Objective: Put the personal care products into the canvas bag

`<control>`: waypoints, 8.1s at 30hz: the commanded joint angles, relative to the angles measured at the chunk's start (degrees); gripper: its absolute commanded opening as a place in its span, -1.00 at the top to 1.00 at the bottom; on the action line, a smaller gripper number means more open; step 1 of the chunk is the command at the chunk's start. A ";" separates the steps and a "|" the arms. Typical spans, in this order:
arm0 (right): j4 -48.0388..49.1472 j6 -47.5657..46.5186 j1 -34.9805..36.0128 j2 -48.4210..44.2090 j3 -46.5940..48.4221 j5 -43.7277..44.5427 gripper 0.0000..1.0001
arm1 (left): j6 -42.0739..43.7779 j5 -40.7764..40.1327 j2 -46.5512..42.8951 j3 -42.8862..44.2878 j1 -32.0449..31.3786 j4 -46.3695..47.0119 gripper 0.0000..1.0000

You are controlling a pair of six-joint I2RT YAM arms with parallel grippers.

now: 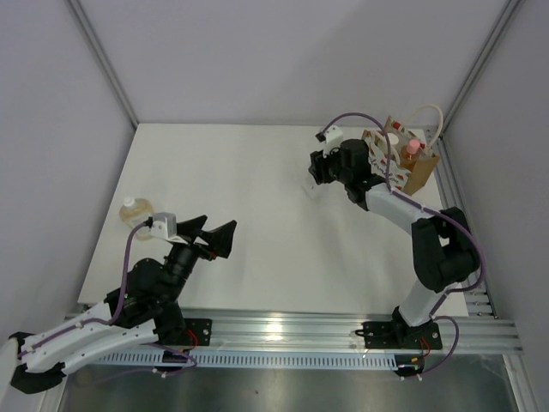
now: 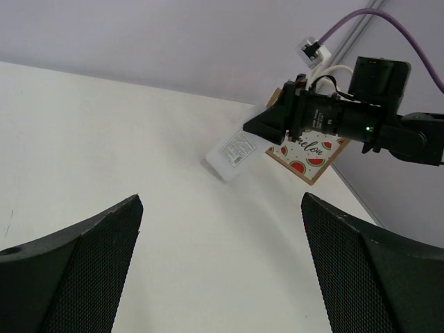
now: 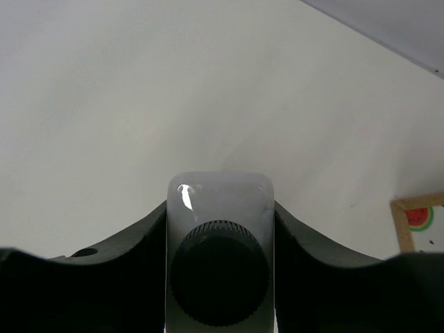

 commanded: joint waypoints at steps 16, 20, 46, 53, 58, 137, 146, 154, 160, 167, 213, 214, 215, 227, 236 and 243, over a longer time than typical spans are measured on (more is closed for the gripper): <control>-9.34 -3.50 0.68 -11.70 1.97 -9.17 1.00 | -0.90 2.08 1.53 0.74 0.23 1.68 -0.99; -13.22 -2.72 2.36 -9.78 2.84 -6.44 1.00 | -0.73 1.55 1.27 0.57 0.23 1.68 -0.99; 0.04 4.84 2.63 -8.89 -8.48 -4.14 -0.41 | -0.64 1.37 0.92 0.56 0.23 1.77 -0.99; 4.26 5.11 1.57 -8.54 -11.74 -5.20 -0.38 | -0.64 1.37 1.00 0.57 0.14 1.68 -0.99; 7.25 4.93 1.57 -8.80 -13.14 -4.85 0.62 | -0.64 1.20 0.91 0.48 0.14 1.68 -0.99; 5.06 -9.40 -41.85 -2.30 17.52 -16.88 1.00 | -0.11 3.48 5.84 2.15 0.23 2.03 -0.99; -1.00 -7.37 -42.02 2.70 21.65 -20.14 1.00 | 0.06 3.39 5.92 2.15 0.23 2.03 -0.99; -8.13 -8.69 -42.02 5.96 24.73 -16.46 0.94 | 0.06 3.57 5.75 2.23 0.14 1.86 -0.99; -8.48 -6.85 -42.02 7.63 24.56 -15.57 0.47 | 0.15 3.22 5.49 2.06 0.23 1.94 -0.99; -7.95 -4.56 -42.02 8.16 24.29 -14.78 -0.08 | 0.33 2.87 5.84 2.23 0.23 1.86 -0.98; -5.14 37.98 17.65 -45.63 -27.38 8.44 -0.41 | -19.15 -2.76 22.70 25.32 27.00 -28.95 -0.99; -4.79 38.68 17.92 -45.46 -28.87 7.12 -0.42 | -21.27 -2.76 23.58 26.05 32.51 -31.25 -0.98; -4.18 39.90 18.01 -45.02 -29.32 6.50 -0.42 | -22.95 -1.80 24.81 26.75 35.27 -33.02 -0.99; -0.04 39.56 27.85 -45.89 -33.54 7.46 -0.43 | -46.93 0.31 39.83 37.20 59.45 -54.26 -0.98; -0.04 39.30 28.73 -45.28 -33.54 7.11 -0.43 | -63.73 2.77 57.49 47.66 65.35 -67.48 -0.99; 0.40 39.21 29.17 -44.66 -33.37 5.97 -0.43 | -65.94 0.94 67.61 54.53 68.43 -71.35 -0.99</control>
